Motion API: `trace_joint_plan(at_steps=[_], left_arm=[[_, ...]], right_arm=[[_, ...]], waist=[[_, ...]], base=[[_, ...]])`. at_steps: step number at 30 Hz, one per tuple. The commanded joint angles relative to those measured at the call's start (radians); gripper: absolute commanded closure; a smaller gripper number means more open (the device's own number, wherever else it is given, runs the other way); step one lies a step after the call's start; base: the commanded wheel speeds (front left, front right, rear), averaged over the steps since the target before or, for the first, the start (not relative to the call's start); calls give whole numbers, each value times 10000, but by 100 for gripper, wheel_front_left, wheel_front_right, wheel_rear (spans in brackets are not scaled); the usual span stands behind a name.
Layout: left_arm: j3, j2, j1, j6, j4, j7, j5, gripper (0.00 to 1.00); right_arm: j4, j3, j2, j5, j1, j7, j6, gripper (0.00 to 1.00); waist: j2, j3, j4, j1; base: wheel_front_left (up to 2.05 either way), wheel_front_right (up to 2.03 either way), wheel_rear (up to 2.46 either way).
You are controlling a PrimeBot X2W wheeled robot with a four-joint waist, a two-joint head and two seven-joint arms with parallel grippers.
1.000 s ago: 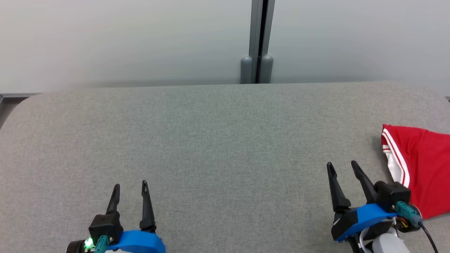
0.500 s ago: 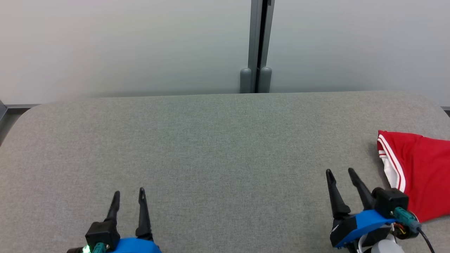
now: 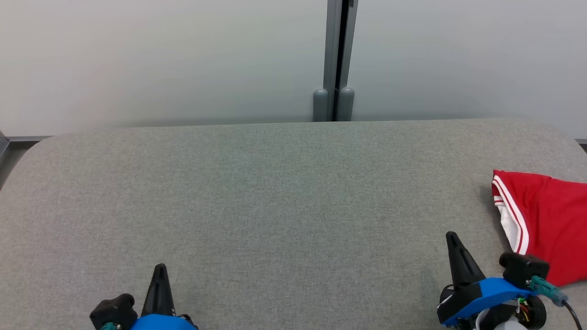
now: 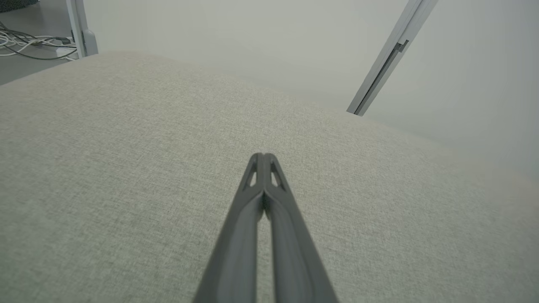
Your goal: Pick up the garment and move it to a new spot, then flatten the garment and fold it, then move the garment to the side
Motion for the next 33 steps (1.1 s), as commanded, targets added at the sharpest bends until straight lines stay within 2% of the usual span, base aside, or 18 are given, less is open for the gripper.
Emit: trace_joint_plan(at_steps=[1,13,33], left_arm=[[164,2,-305,-105,-238,109,-554,100],[486,2,-487,-391,-424,618,-2524,100],[927,2,-727,-770,-656,1316,-5156,100]], right_arm=[[-310,-69,-34,574,-53,112,0,100],[-712,-237,-40,2589,49,602,0,100],[-1214,-497,-50,5273,168,1294,1,100]], waist=[[0,1,-5,0],[0,2,-17,0],[0,4,-36,0]], base=[[0,0,0],[0,0,0],[0,0,0]])
